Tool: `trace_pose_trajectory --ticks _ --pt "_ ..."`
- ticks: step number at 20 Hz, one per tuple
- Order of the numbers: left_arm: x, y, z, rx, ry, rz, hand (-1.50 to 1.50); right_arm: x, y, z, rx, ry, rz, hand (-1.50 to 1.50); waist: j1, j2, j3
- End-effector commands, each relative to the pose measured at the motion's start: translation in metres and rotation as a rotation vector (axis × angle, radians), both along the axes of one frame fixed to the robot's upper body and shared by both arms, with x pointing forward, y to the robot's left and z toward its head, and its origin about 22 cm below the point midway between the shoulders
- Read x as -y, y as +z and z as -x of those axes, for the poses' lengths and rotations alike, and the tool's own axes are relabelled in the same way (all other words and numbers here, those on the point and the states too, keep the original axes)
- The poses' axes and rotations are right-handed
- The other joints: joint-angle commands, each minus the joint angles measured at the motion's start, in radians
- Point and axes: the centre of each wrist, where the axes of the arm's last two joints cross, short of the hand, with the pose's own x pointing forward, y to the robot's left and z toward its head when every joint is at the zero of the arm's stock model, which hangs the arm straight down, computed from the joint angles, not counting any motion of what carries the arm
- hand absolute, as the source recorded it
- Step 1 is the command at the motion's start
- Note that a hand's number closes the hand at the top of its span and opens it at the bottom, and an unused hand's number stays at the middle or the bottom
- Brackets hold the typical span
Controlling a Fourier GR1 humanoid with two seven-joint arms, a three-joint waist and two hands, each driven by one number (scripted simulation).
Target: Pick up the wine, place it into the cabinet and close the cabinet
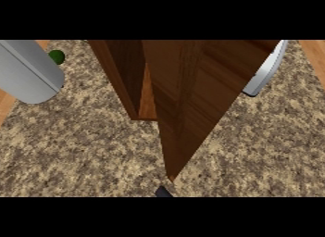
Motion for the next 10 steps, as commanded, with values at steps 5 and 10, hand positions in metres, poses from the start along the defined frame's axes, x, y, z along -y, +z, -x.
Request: trace_pose_trajectory --ticks 5,10 --pt "-0.031 0.021 0.002 0.013 -0.04 -0.002 -1.5 -0.048 0.021 -0.045 0.049 -0.097 0.003 1.5 0.008 0.005 0.001" --pt "-0.037 0.028 0.004 0.012 -0.065 0.014 -1.5 -0.064 0.042 -0.088 0.071 -0.162 0.006 1.5 0.011 0.007 0.002"
